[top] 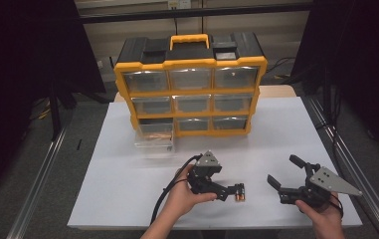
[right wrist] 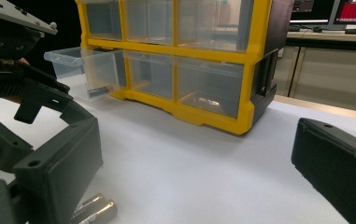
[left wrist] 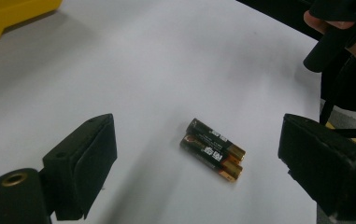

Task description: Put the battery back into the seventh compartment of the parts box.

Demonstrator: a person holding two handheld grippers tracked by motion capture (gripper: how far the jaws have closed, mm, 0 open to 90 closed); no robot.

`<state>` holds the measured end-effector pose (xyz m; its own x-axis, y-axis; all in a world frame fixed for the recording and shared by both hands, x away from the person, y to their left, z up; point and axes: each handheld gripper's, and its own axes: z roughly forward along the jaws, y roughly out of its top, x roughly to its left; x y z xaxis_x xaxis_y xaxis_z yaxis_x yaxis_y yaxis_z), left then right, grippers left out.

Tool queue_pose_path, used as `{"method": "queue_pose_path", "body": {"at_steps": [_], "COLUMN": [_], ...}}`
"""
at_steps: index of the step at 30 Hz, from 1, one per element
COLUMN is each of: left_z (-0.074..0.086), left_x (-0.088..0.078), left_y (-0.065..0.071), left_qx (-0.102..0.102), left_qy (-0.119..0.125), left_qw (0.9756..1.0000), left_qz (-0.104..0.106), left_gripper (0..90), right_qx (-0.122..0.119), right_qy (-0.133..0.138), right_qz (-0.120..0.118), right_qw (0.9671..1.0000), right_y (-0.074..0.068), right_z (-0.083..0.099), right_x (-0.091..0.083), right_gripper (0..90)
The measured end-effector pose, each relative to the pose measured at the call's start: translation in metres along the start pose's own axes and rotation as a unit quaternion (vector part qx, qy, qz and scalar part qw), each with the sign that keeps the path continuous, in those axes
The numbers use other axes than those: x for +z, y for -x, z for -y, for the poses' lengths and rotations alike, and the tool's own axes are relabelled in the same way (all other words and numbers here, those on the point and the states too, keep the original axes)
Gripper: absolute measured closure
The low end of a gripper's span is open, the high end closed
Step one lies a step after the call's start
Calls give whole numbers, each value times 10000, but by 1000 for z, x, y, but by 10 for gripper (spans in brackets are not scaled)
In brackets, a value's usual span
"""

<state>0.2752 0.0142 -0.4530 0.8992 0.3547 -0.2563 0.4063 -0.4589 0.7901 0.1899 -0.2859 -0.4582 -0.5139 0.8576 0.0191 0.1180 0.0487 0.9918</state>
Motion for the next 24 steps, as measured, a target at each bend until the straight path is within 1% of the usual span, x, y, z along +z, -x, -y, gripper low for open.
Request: {"method": "queue_pose_path", "body": {"at_steps": [1,2,3,5,6,8,9,10,11,13,15,16,17,19,20,21,23,24], "left_z": [0,1,1,2,3,4,4,5,4,5,5,6,5,7,7,6,7,7], "left_x": [1,3,4,6,7,10,11,13,12,14,16,17,17,20,20,20,22,22], "left_y": [0,2,2,4,4,6,5,6,6,7,8,8,9,10,10,10,11,12], "left_qx": [59,61,88,94,151,156,215,184,231,237,261,298,319,313,326,348,344,361], "left_qy": [-24,-41,-66,-96,-108,-106,-157,-107,-198,-160,-174,-141,-206,-147,-182,-269,-243,-339], "left_qw": [10000,10000,9999,9999,9998,9998,9996,9997,9995,9996,9995,9995,9993,9994,9993,9990,9991,9988], "left_qz": [-33,-60,-30,-35,-36,-36,-66,-79,-65,-41,-47,-25,-54,-58,-9,-48,-23,-54], "left_gripper": [122,122,125,128,128,137,139,141,150,158,170,170,174,185,194,204,212,220], "right_qx": [-3,-3,-4,7,7,18,18,11,7,-1,9,9,2,11,12,4,9,8], "right_qy": [1,1,0,5,5,-16,-16,-6,-7,-3,1,1,2,-4,-3,2,-4,-6], "right_qz": [1,1,0,-7,-7,-5,-5,-4,-4,-6,-12,-12,3,-6,-6,3,-7,-4], "right_qw": [10000,10000,10000,10000,10000,10000,10000,10000,10000,10000,10000,10000,10000,10000,10000,10000,10000,10000], "right_y": [0,0,0,0,0,0,0,0,0,0,0,0,0,0,0,0,0,0], "right_z": [0,0,0,0,0,0,0,0,0,0,0,0,0,0,0,0,0,0], "right_x": [0,0,0,0,0,0,0,0,0,0,0,0,0,0,0,0,0,0], "right_gripper": [17,17,17,17,17,17,17,17,17,17,17,17,17,17,17,17,17,17]}}
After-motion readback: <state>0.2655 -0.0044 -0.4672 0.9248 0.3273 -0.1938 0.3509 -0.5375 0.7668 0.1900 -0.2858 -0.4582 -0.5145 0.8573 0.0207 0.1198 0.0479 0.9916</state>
